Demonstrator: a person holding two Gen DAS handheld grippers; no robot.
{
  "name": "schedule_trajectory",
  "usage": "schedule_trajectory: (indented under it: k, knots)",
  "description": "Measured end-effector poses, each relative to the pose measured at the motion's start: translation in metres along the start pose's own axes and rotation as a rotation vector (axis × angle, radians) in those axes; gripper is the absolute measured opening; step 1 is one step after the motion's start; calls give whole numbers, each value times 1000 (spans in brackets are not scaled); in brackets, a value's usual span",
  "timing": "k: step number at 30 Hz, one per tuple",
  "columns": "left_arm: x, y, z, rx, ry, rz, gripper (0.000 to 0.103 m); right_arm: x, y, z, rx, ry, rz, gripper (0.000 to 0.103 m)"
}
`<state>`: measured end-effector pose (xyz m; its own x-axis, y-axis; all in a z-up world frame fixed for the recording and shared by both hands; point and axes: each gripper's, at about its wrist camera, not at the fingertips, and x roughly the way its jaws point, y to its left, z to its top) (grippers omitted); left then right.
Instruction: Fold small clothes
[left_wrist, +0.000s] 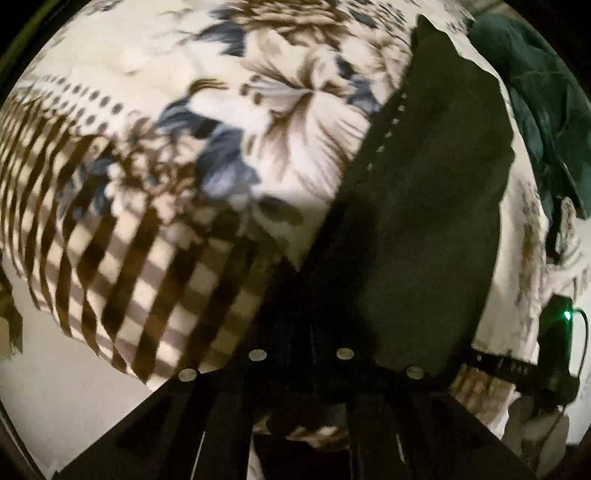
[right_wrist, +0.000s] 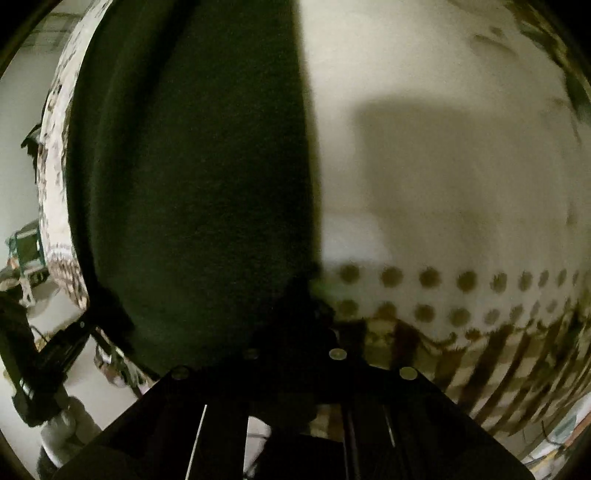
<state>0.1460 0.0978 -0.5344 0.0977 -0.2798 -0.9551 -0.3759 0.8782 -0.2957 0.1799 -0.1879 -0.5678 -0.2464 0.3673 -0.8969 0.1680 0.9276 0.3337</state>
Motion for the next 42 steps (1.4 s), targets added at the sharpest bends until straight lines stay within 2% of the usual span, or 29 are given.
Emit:
schedule_trajectory:
  k: [2, 4, 5, 7, 8, 10, 12, 14, 15, 16, 17, 20, 21, 22, 23, 24, 25, 29, 32, 33, 35, 37, 39, 40, 42]
  knots:
    - [-9, 4, 7, -48, 28, -28, 9, -5, -5, 9, 22, 36, 41, 17]
    - [-30, 9, 21, -100, -3, -61, 25, -19, -12, 19, 19, 22, 51, 48]
    - [-39, 7, 32, -121, -29, -101, 28, -30, -15, 26, 18, -9, 52, 52]
    - [-49, -3, 68, -143, -82, -188, 50, -58, -15, 53, 11, -71, 59, 55]
    - [-50, -7, 83, -139, -99, -218, 53, -67, -17, 67, 10, -96, 59, 56]
    - [-45, -32, 142, -101, -146, -286, 54, -88, -20, 102, 32, -161, 70, 58]
    - [-29, -70, 213, 0, -179, -311, 54, -114, -18, 143, 52, -238, 75, 58]
    - [-19, -96, 257, 76, -177, -308, 54, -135, -11, 184, 53, -318, 75, 58]
    - [-5, -119, 293, 126, -161, -305, 54, -147, -7, 212, 48, -354, 72, 58]
    - [3, -129, 302, 150, -154, -294, 54, -155, -3, 236, 43, -383, 77, 58]
    - [18, -149, 331, 199, -133, -270, 54, -163, -1, 262, 46, -406, 88, 58]
    - [39, -176, 366, 302, -110, -201, 50, -180, -4, 327, 89, -451, 130, 58]
    - [43, -177, 368, 325, -111, -201, 17, -184, -4, 347, 103, -453, 141, 58]
    - [45, -180, 373, 343, -113, -191, 7, -183, -3, 369, 117, -442, 145, 58]
    - [44, -177, 371, 346, -116, -203, 7, -182, -4, 386, 129, -424, 148, 58]
    - [41, -176, 373, 353, -131, -217, 6, -183, -5, 396, 131, -433, 146, 43]
    - [41, -176, 375, 369, -142, -212, 6, -182, -2, 397, 123, -451, 125, 18]
    - [59, -172, 397, 371, -107, -228, 6, -181, -13, 400, 176, -491, 106, 15]
    - [78, -162, 415, 300, -63, -261, 5, -159, -17, 409, 236, -449, 122, 15]
    - [79, -162, 416, 287, -52, -274, 5, -153, -14, 411, 234, -438, 126, 16]
    - [74, -160, 416, 269, -31, -294, 9, -154, -10, 411, 237, -423, 138, 24]
    - [63, -155, 410, 241, 5, -322, 17, -165, -11, 400, 242, -402, 177, 45]
    - [34, -143, 389, 229, -7, -365, 26, -178, -5, 377, 212, -400, 212, 60]
    - [25, -139, 380, 232, -14, -371, 33, -187, -5, 360, 187, -401, 215, 63]
    - [-8, -119, 342, 228, -42, -387, 44, -196, 3, 325, 152, -391, 214, 64]
